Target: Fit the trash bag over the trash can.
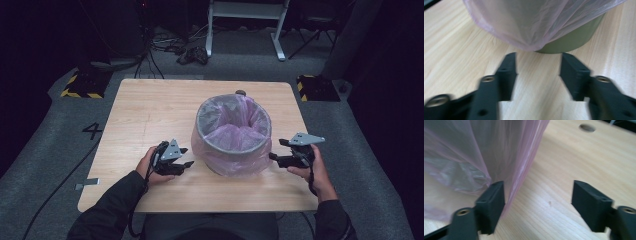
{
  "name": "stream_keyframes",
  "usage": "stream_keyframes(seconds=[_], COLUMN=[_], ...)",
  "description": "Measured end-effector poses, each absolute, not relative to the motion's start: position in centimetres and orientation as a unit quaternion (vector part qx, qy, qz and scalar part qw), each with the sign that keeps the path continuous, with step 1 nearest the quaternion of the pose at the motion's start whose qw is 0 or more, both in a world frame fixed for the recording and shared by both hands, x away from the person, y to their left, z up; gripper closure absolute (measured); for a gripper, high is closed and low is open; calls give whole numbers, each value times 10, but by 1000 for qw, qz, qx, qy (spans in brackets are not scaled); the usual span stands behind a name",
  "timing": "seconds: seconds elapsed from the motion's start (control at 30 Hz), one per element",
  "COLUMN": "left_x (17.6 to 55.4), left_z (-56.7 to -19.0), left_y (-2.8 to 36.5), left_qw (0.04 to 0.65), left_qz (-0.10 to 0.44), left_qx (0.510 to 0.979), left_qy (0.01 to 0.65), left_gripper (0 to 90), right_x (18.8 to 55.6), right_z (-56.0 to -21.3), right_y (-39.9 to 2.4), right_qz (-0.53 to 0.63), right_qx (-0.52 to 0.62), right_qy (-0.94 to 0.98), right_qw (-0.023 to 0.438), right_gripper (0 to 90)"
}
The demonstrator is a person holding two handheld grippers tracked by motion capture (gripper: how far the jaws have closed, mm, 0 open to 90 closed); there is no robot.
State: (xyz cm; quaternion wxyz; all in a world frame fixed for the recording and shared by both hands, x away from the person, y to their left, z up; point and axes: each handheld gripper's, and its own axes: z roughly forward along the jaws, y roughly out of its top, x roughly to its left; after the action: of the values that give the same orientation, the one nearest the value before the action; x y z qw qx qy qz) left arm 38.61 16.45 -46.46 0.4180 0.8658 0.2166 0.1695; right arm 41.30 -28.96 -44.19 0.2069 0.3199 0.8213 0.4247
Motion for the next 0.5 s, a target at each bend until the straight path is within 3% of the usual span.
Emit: stream_keyframes(seconds=[0.13,0.5], left_x=[383,390], left_z=[-467,-472], left_y=[170,149], left_qw=[420,425], left_qz=[166,155], left_qx=[860,857], left_qy=[237,246], left_gripper=[241,228], right_x=[400,395], right_z=[-428,-424], right_y=[-284,-241], right_qz=[467,476], right_qx=[290,270], right_qy=[811,814], right_qw=[199,193], right_gripper=[230,175])
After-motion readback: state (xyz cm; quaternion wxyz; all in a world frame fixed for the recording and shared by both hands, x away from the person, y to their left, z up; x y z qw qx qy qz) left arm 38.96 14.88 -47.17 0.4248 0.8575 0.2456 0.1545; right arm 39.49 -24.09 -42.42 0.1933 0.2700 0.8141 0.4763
